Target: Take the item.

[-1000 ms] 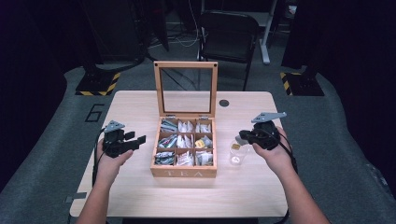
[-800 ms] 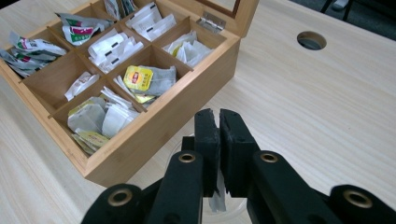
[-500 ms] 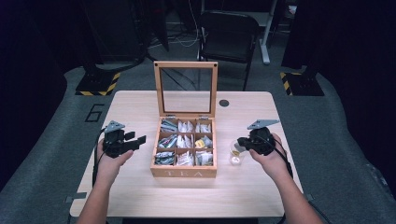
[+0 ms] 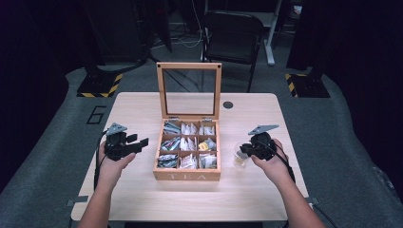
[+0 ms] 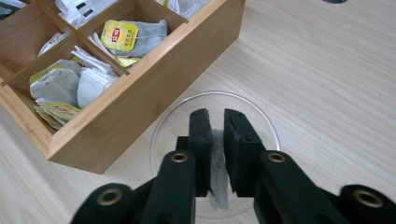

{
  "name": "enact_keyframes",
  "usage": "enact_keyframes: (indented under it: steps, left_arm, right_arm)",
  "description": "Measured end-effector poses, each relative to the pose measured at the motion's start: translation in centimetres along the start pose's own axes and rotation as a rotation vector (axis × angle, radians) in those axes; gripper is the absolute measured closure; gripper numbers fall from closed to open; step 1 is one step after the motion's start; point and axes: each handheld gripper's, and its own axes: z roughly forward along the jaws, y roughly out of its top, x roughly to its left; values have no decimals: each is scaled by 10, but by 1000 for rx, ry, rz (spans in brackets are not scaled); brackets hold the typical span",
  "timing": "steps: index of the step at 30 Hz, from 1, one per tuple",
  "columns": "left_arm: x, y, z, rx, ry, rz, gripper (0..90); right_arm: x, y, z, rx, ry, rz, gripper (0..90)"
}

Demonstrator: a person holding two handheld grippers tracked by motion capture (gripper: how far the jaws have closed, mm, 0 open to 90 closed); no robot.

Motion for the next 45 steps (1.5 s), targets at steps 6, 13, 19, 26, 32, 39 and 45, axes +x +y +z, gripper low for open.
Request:
enact_keyframes:
  steps: [6, 13, 19, 26, 32, 39, 45]
  left_arm:
    - [0, 0, -1, 3, -3, 2, 426]
    - [0, 0, -1, 4, -3, 0, 425]
    - [1, 0, -2, 3, -1, -3, 424]
    - [1, 0, -2, -4, -2, -7, 422]
    - [2, -1, -1, 0, -1, -4, 422]
    - [2, -1, 0, 7, -4, -6, 421]
    - [3, -1, 0, 6, -2, -7, 421]
  right_arm:
    - [1, 1, -1, -10, 1, 4, 782]
    - [2, 3, -4, -22, -4, -7, 719]
    - [4, 13, -10, -52, -4, -17, 619]
    - [6, 28, -15, -82, -12, -26, 561]
    - [9, 41, -21, -107, -21, -40, 511]
    - [8, 58, -24, -122, -19, -50, 471]
    - [10, 69, -21, -129, 11, -37, 460]
